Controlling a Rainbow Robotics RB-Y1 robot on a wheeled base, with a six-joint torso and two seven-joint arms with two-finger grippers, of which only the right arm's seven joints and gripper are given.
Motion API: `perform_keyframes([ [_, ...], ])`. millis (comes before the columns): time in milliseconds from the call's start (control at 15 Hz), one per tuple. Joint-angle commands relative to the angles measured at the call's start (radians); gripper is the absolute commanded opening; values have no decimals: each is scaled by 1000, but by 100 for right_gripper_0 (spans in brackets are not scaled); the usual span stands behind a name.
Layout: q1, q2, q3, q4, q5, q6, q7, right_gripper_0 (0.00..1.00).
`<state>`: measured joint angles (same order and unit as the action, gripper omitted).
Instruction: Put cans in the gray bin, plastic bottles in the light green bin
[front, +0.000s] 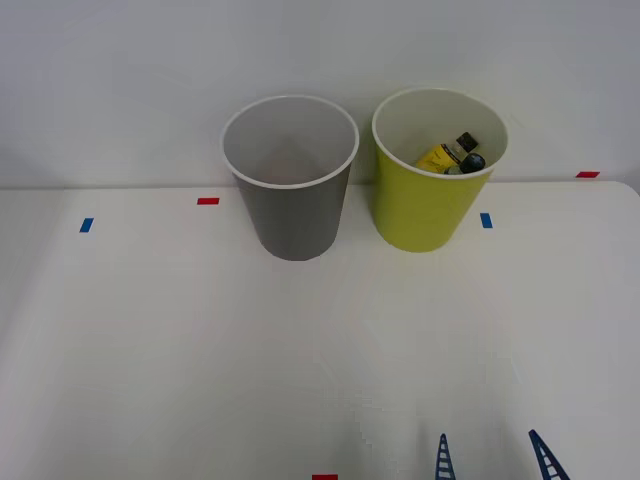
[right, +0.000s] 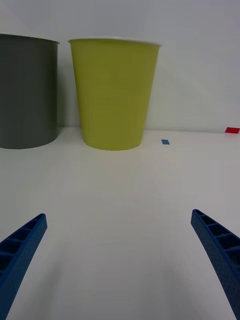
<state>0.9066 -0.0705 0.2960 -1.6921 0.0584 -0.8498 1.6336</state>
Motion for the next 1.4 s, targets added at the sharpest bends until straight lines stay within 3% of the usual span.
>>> perform_keyframes([
  [67,0,0,0,0,0,0,0,100],
  [1400,0,0,0,0,0,0,0,100],
])
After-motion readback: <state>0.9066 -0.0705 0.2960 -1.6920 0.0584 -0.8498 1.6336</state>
